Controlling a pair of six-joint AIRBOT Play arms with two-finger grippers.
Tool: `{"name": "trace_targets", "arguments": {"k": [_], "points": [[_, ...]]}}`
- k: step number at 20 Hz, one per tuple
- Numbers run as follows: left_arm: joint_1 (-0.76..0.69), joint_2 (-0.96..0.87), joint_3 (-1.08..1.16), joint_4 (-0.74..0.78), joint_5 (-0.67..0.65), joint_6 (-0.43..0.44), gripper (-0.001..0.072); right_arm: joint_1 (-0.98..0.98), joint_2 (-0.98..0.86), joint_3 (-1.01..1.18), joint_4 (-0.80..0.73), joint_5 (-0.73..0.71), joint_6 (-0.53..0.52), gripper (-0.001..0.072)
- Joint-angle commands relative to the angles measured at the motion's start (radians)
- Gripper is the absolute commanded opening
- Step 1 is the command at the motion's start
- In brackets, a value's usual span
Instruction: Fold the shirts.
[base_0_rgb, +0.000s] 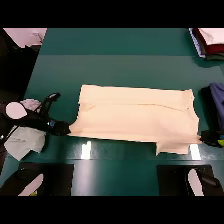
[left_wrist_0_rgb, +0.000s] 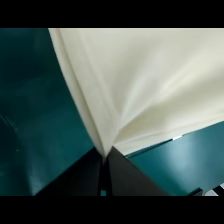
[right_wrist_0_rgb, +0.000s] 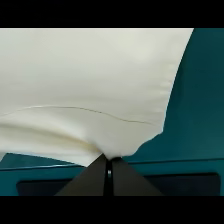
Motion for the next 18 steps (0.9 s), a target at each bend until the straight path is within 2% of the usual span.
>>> {"name": "trace_targets", "arguments": {"k": [1,6,10,14,18], "points": [[0.001,0.046,-0.015,-0.042,0.0,-0.037,0.0026,0.004,0.072,0.009,0.002,-0.036,0.002,0.0017],[0.001,0.002,0.132,-0.046,0.292,-0.037,0.0025,0.005,-0.085,0.09,0.097,-0.147,-0.003,0.0016],[0.0,-0.219,0.264,-0.048,0.33,-0.018,0.0026,0.013,-0.302,0.253,0.095,-0.208,-0.003,0.0016],[0.0,-0.442,0.384,-0.05,0.365,-0.018,0.0027,0.102,-0.507,0.399,0.093,-0.253,-0.003,0.0017],[0.0,-0.583,0.465,-0.051,0.435,-0.014,0.0027,0.169,-0.701,0.515,0.093,-0.277,0.001,0.0017]]}}
